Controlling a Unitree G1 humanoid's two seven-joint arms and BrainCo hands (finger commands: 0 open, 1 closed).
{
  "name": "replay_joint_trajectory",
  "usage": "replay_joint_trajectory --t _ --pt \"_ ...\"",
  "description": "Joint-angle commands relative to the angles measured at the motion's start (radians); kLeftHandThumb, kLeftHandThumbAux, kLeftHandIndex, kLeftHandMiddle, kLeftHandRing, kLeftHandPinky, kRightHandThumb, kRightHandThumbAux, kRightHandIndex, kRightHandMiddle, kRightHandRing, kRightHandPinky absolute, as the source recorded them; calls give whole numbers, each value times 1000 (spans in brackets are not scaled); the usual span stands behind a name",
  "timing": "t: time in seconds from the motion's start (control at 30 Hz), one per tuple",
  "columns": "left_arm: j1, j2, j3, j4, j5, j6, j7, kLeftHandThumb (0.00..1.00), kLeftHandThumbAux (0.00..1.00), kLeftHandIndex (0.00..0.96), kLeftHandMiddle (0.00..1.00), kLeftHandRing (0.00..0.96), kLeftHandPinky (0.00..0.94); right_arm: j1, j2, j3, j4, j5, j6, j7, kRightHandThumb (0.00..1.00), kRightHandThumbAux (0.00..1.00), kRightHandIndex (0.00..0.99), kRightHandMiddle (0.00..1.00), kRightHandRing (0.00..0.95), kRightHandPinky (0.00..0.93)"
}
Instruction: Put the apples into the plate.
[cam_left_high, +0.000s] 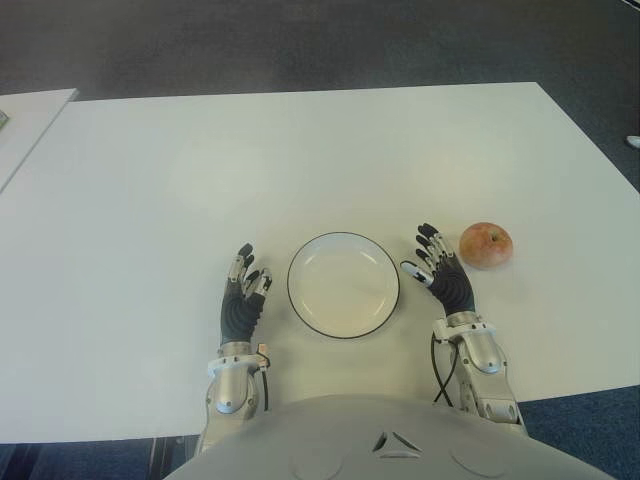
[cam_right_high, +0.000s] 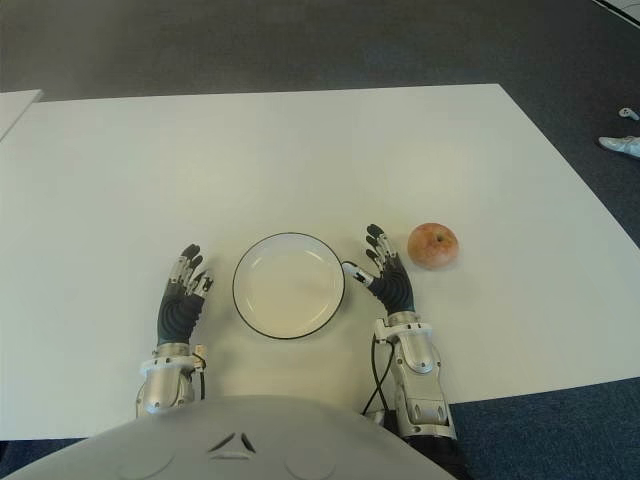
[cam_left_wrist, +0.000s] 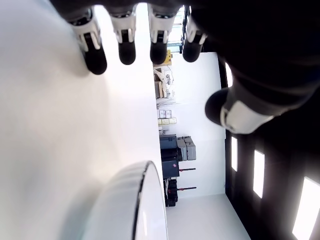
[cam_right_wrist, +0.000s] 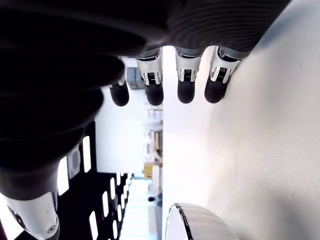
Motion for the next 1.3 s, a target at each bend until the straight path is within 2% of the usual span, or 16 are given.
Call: replay_joint_trajectory --t 0.03,0.33,0.53,0.67,0.77,0.9,0.97,1.03,1.17,1.3 --pt "-1 1 -9 12 7 5 -9 41 538 46 65 81 127 -10 -2 7 -8 -14 -6 -2 270 661 1 0 0 46" --pt "-7 6 -3 19 -10 8 -20 46 531 42 55 69 113 -25 -6 18 -144 -42 17 -20 306 640 8 0 13 72" --pt "-16 10 3 32 -13 5 -25 52 522 36 50 69 122 -54 -24 11 -141 -135 -87 -65 358 622 15 6 8 30" --pt "-22 14 6 40 -14 5 -26 51 523 34 49 70 121 -86 -59 12 -87 -267 -237 -134 388 602 22 9 4 11" --pt "-25 18 7 45 -18 3 -32 49 530 34 50 70 119 -161 -138 -12 -10 -402 -403 -212 395 594 28 13 2 5" --pt "-29 19 8 52 -17 -4 -31 45 536 35 49 67 113 -231 -211 -39 47 -521 -508 -296 363 593 35 15 0 2" --pt "-32 20 9 55 -17 -7 -30 44 537 36 49 68 117 -253 -235 -49 57 -564 -534 -328 347 591 40 13 0 1" --pt "-34 20 9 59 -18 -9 -30 44 539 37 50 69 119 -278 -279 -72 36 -661 -539 -375 334 588 43 11 0 0" --pt "-34 19 8 62 -18 -15 -29 48 543 38 51 71 123 -293 -334 -86 9 -819 -520 -463 310 578 51 11 0 0" --pt "-33 15 6 63 -17 -22 -26 47 559 42 58 77 128 -305 -380 -91 -8 -938 -475 -536 352 551 65 23 0 0"
